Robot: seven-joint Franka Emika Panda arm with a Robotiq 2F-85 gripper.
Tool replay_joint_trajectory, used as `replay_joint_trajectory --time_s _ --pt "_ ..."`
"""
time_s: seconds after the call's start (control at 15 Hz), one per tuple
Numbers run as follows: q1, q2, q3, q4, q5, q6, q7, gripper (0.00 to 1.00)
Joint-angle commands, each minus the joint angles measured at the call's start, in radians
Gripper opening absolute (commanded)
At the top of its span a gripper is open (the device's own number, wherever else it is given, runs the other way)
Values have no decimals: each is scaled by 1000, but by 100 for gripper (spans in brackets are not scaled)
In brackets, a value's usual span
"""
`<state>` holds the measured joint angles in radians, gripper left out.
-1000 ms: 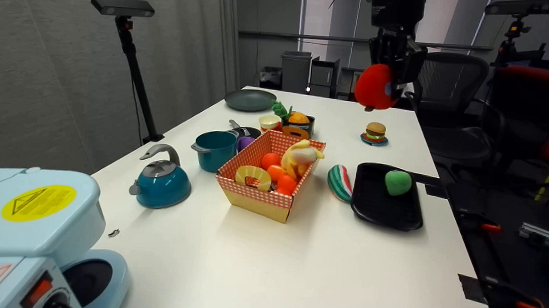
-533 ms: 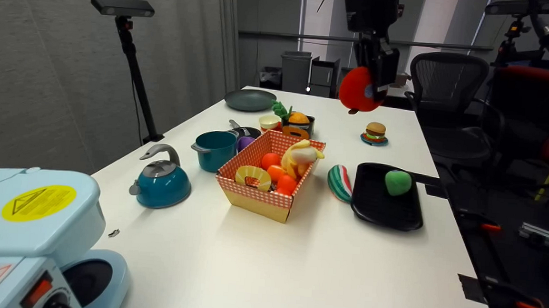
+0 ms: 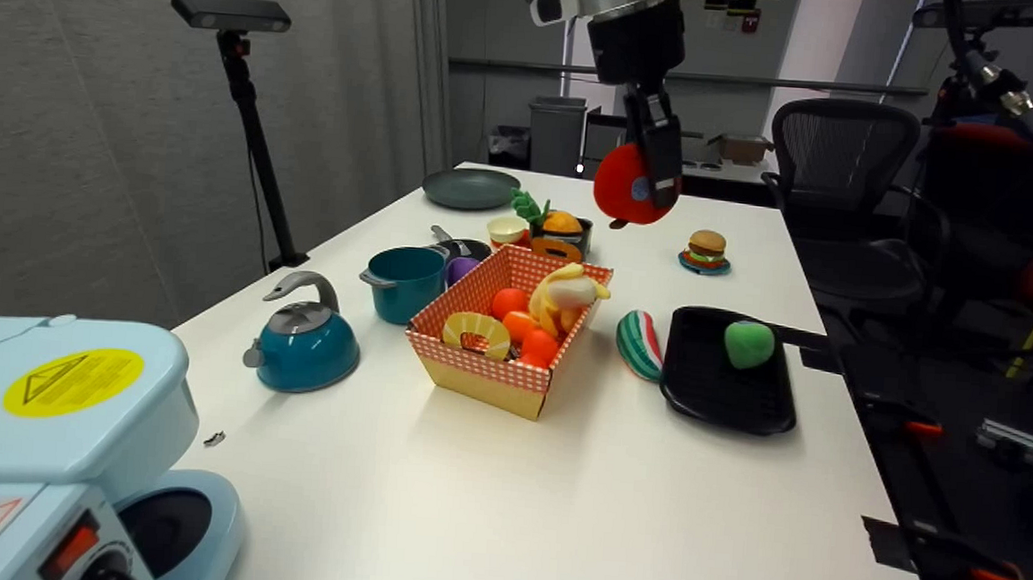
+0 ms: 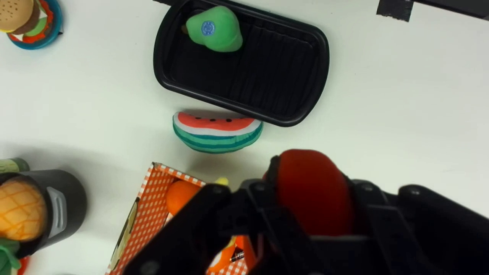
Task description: Take the orange plush toy from the tray and put it in the box
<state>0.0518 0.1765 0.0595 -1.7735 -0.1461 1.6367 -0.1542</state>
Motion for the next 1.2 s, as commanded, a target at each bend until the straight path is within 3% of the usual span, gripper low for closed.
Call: replay_joint_trajectory --time_s 0.0,0.47,0.93,1.0,1.13 --pt "16 69 4 87 -30 28 35 7" --pt "29 140 -5 139 -114 175 58 7" --pt "33 163 -11 145 -165 225 84 7" --pt "33 162 -10 143 -165 225 81 52" --pt "32 157 -10 139 -165 226 79 60"
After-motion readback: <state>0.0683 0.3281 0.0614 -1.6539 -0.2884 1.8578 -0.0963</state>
